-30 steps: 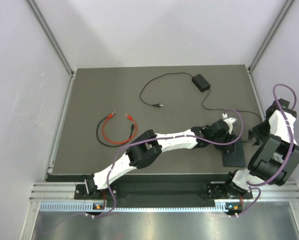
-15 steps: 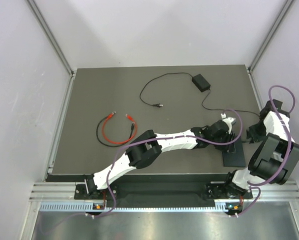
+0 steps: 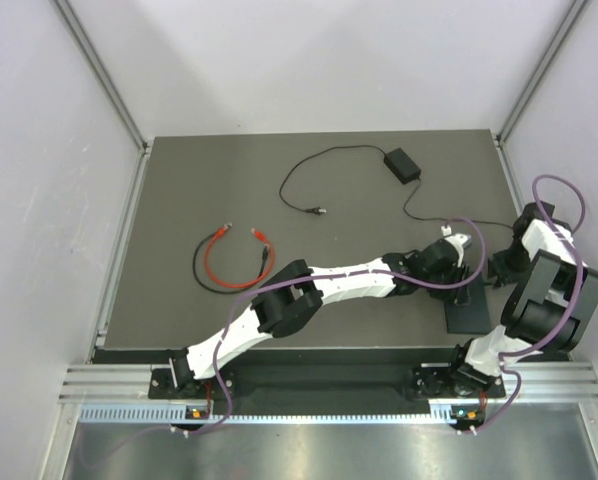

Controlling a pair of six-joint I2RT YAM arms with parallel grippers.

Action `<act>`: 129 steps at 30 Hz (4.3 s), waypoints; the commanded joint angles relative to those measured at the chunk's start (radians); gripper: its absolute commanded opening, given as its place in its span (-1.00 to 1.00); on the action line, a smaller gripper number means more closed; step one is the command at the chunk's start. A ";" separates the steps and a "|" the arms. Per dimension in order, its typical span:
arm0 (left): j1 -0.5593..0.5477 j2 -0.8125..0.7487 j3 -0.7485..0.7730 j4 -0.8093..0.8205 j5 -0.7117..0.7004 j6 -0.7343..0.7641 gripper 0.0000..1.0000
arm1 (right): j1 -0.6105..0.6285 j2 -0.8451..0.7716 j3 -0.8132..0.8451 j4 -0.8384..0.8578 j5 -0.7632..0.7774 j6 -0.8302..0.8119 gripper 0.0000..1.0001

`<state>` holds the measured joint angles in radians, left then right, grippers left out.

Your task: Pull the plug from the switch port

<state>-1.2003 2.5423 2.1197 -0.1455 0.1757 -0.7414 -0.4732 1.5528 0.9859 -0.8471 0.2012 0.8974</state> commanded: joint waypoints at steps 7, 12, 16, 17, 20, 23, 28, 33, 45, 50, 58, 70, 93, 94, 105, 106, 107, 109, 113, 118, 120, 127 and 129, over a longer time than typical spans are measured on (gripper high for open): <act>0.001 0.061 -0.004 -0.218 -0.054 0.045 -0.24 | 0.028 0.033 -0.021 0.054 0.018 0.046 -0.31; 0.001 0.068 -0.001 -0.218 -0.047 0.050 -0.24 | 0.039 0.053 -0.027 0.068 0.003 0.070 -0.34; -0.001 0.073 0.000 -0.220 -0.039 0.051 -0.24 | 0.048 0.073 -0.016 0.072 -0.005 0.083 -0.38; 0.001 0.073 0.002 -0.220 -0.039 0.051 -0.24 | 0.048 0.078 -0.015 0.072 -0.003 0.086 -0.40; 0.001 0.075 0.000 -0.224 -0.035 0.044 -0.24 | 0.048 0.093 0.003 0.071 0.007 0.075 -0.55; 0.001 0.076 -0.007 -0.218 -0.025 0.025 -0.22 | 0.048 0.115 0.014 0.069 0.010 0.067 -0.90; 0.001 0.081 -0.030 -0.212 -0.019 -0.001 -0.22 | 0.047 0.141 0.017 0.091 -0.029 0.063 -1.00; 0.002 0.082 -0.044 -0.210 -0.015 -0.019 -0.22 | 0.045 0.204 0.025 0.109 -0.129 0.034 -1.00; 0.002 0.098 -0.041 -0.215 -0.007 -0.041 -0.22 | 0.015 0.205 0.063 0.077 -0.060 0.008 -1.00; 0.002 0.104 -0.043 -0.221 -0.002 -0.053 -0.23 | -0.010 0.133 -0.010 0.131 -0.061 0.070 -1.00; 0.002 0.104 -0.059 -0.217 -0.005 -0.081 -0.23 | -0.002 0.064 -0.023 0.089 0.044 0.218 -1.00; 0.002 0.119 -0.064 -0.215 0.008 -0.105 -0.24 | 0.030 0.208 0.145 0.103 0.058 0.056 -1.00; 0.036 0.021 -0.087 -0.096 0.087 0.009 -0.25 | 0.114 0.103 -0.038 0.151 -0.074 -0.048 -1.00; 0.033 -0.002 -0.092 -0.063 0.108 0.020 -0.23 | 0.114 0.095 -0.042 0.151 -0.068 -0.052 -1.00; 0.039 0.053 -0.020 0.007 0.157 0.010 -0.19 | 0.114 0.072 -0.050 0.143 -0.109 -0.091 -1.00; 0.041 0.053 -0.023 0.012 0.156 0.013 -0.17 | 0.114 0.066 -0.052 0.144 -0.105 -0.091 -1.00; 0.042 0.055 -0.018 0.015 0.160 0.013 -0.17 | 0.113 0.061 -0.050 0.146 -0.103 -0.097 -1.00; 0.047 0.061 -0.006 0.023 0.188 0.005 -0.15 | 0.111 0.052 -0.044 0.148 -0.114 -0.109 -1.00; 0.048 0.061 0.003 -0.015 0.159 0.016 -0.11 | 0.108 0.073 0.003 0.146 -0.137 -0.146 -0.91; 0.054 0.062 -0.055 -0.026 0.144 -0.024 -0.16 | 0.108 0.099 0.020 0.111 -0.131 -0.158 -0.48; 0.054 0.052 -0.067 -0.045 0.128 -0.029 -0.17 | 0.108 0.093 0.010 0.114 -0.123 -0.166 -0.38; 0.054 0.076 -0.063 -0.100 0.127 -0.055 -0.28 | 0.108 0.089 0.019 0.112 -0.128 -0.173 -0.66; 0.054 0.075 -0.078 -0.103 0.130 -0.072 -0.43 | 0.108 0.102 0.045 0.108 -0.118 -0.166 -0.97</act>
<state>-1.1515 2.5614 2.0937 -0.0803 0.3538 -0.8181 -0.3775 1.6474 0.9821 -0.6857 0.0772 0.7429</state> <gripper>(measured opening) 0.307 0.063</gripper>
